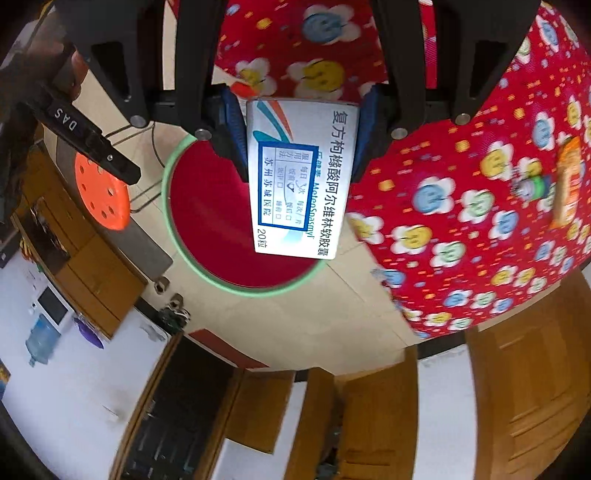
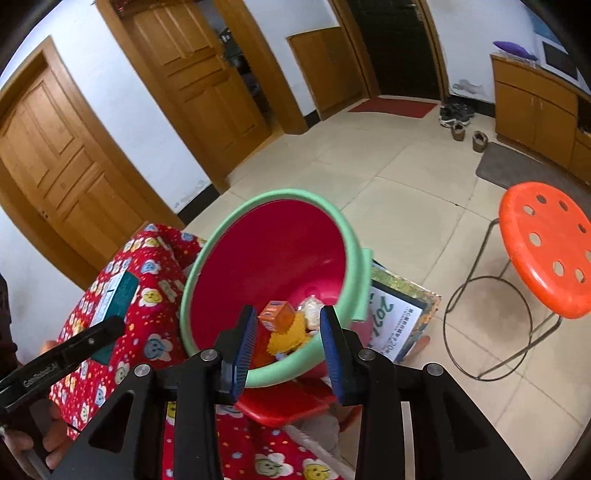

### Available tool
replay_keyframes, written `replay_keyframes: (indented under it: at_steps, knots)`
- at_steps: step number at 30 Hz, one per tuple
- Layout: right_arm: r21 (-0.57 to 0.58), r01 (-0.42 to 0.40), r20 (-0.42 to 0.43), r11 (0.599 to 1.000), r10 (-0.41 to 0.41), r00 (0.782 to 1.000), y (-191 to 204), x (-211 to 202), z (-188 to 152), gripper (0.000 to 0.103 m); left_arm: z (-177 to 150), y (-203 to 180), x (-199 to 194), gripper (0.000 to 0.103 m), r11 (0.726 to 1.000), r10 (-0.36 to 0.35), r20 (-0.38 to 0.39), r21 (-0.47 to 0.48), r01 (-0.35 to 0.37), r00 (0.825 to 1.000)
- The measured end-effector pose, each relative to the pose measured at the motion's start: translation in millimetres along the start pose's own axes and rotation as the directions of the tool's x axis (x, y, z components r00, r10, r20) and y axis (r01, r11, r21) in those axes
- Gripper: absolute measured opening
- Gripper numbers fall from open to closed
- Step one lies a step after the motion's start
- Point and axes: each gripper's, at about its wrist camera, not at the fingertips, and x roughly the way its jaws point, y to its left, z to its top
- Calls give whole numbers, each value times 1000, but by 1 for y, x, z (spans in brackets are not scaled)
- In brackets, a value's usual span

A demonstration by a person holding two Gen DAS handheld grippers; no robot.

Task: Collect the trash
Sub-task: 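Carry the medicine box and blue tube over the bucket and release both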

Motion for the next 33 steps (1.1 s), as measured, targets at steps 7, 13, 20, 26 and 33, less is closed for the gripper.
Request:
replay_keyframes:
  at_steps: [7,13,20,26,33]
  knots:
    - [47,18,7,999,-19,1000,-20,-2,0,43,6,-26,22,51,999,-22,-23,45,23,999]
    - [59,15,5,998,-15,1000,-24,-1,0,44,6,-31,28,63,999,-30,-33,45,31,999]
    - [43,1,4,999,-1,1000,-16,-2,-1,45,8,-22,17,63,999,-12,-18,32,13,1000]
    - [7,-24,1,1000,24,1000,0,-5,-3,45,8,3,-1,63,999,32,8,0,-32,999]
    - [-34,-45,1,998,45,999,21,-7,-4,50,6,42,-22,63,994,94,34,-59,-92,995]
